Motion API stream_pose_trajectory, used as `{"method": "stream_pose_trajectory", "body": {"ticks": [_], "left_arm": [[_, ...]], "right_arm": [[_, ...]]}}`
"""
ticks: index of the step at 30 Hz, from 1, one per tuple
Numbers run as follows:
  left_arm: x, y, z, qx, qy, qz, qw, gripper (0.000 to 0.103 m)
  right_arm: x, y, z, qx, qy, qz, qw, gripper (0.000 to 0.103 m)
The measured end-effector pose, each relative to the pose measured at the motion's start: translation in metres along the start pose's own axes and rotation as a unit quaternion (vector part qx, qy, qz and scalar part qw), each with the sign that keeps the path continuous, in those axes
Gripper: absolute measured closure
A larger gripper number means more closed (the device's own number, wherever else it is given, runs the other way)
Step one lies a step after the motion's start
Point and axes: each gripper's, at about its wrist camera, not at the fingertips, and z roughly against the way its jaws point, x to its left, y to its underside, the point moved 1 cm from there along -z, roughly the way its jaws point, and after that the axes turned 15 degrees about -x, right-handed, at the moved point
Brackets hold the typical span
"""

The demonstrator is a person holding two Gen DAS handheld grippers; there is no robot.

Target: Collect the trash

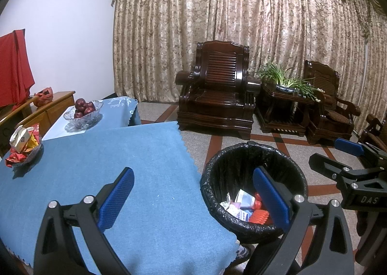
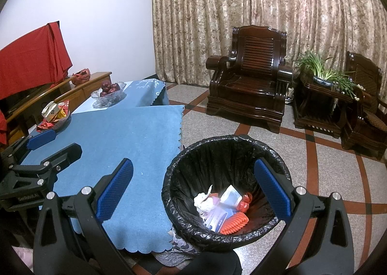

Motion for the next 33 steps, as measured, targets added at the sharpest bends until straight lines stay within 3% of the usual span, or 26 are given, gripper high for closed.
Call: {"method": "stream_pose_trajectory", "body": {"ticks": [33], "left_arm": [[-0.002, 0.01, 0.008, 0.008, -0.004, 0.003, 1.0, 0.006]], "right_arm": [[-0.001, 0.006, -0.008, 0.005, -0.001, 0.0, 1.0, 0.005]]}}
